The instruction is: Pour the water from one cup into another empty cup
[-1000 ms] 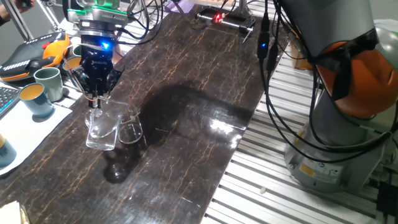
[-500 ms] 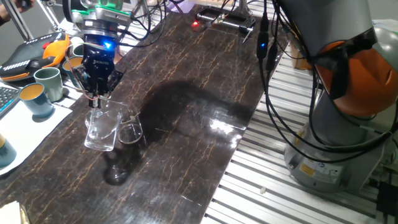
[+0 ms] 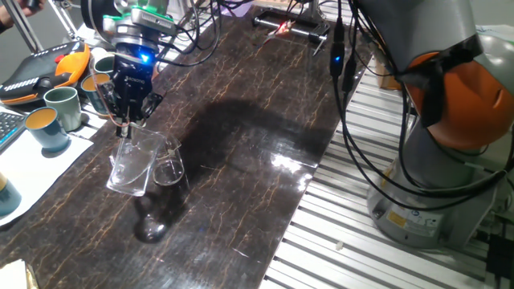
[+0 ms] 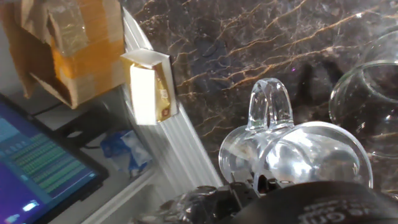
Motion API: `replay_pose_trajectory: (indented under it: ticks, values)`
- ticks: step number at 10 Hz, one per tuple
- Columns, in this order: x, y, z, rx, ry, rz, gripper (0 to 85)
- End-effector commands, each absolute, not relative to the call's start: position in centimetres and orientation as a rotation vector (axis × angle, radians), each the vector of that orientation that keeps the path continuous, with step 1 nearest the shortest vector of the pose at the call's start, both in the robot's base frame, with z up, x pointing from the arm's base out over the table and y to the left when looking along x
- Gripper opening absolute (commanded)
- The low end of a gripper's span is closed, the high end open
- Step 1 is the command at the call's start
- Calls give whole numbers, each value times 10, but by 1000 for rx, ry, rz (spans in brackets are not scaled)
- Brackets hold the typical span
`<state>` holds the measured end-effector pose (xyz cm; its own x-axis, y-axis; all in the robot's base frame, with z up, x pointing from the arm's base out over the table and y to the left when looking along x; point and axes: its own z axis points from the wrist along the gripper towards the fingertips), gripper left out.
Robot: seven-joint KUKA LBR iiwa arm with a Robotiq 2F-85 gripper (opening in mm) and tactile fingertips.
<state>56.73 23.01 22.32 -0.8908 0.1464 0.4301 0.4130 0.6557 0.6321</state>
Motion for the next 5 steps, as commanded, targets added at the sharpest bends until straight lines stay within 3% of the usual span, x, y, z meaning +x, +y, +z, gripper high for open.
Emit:
replay_pose_trajectory:
  ticks: [1,5]
  values:
    - [567,230,223,-448,-2516,-1098,7]
    - [567,229,224,-471,-2451,-1148,7]
